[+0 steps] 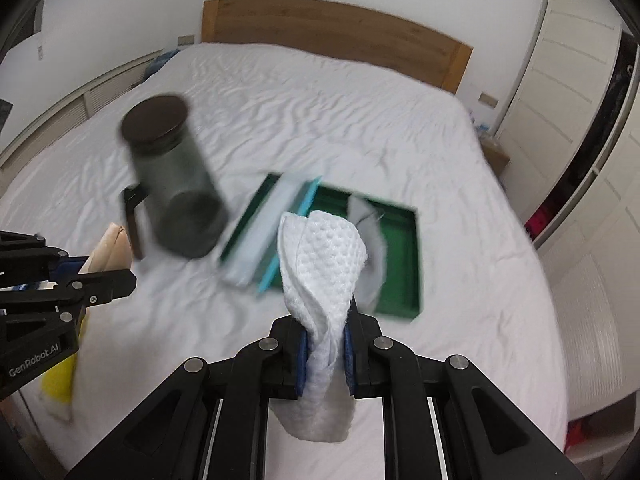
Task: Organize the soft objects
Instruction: 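Carry the sponge puff and white wipe over the green tray with both tools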
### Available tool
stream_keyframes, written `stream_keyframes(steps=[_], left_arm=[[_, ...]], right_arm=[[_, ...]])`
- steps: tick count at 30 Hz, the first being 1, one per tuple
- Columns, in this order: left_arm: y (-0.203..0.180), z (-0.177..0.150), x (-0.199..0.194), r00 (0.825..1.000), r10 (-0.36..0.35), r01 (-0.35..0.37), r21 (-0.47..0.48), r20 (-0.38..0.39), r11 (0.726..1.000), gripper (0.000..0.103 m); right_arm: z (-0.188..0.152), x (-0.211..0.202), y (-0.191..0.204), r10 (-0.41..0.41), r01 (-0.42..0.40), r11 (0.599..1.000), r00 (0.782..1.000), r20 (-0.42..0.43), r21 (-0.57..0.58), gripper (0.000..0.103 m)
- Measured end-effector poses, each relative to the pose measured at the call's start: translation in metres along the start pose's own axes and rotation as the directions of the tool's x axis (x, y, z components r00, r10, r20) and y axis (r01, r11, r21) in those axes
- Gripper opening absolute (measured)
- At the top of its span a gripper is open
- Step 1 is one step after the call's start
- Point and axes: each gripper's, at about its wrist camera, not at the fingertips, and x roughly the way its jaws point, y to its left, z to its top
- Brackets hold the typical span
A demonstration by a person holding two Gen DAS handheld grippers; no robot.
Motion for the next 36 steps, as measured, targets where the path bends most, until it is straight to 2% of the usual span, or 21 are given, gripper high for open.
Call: stream_keyframes(steps=[8,12,16,23,30,36], left_arm=[[-0.030,0.060,0.037,0.996,0.026,-0.025,-0.004,0.089,1.000,0.010],[-0.038,0.085,0.066,0.991,0.065,-0.065,-0.005,0.116,0.998,0.010],[-0.038,0.095,0.095,0.989,0.099,-0.097,-0.022,0.107,0.995,0.010],[-0.040,0.100,0.137,0.984,0.155,-0.153,-0.024,0.084,0.988,0.010],[-0.041,0.106,0.159,0.979,0.189,-0.186,-0.035,0.079,0.982,0.010],[-0.042,0.108,0.174,0.976,0.207,-0.205,-0.033,0.071,0.978,0.010]], right_arm=[[0.036,0.055,-0.054,0.003,-0.003,0.999,1.000,0.009,0.051,0.013],[0.040,0.093,-0.068,0.017,-0.016,0.997,1.000,-0.011,0.070,0.013],[0.051,0.144,-0.085,0.037,-0.033,0.995,0.999,-0.029,0.098,0.013],[0.060,0.204,-0.093,0.052,-0.044,0.993,0.996,-0.071,0.111,0.013],[0.064,0.245,-0.095,0.053,-0.041,0.993,0.993,-0.104,0.114,0.013],[0.066,0.262,-0.097,0.051,-0.037,0.992,0.992,-0.115,0.121,0.013]])
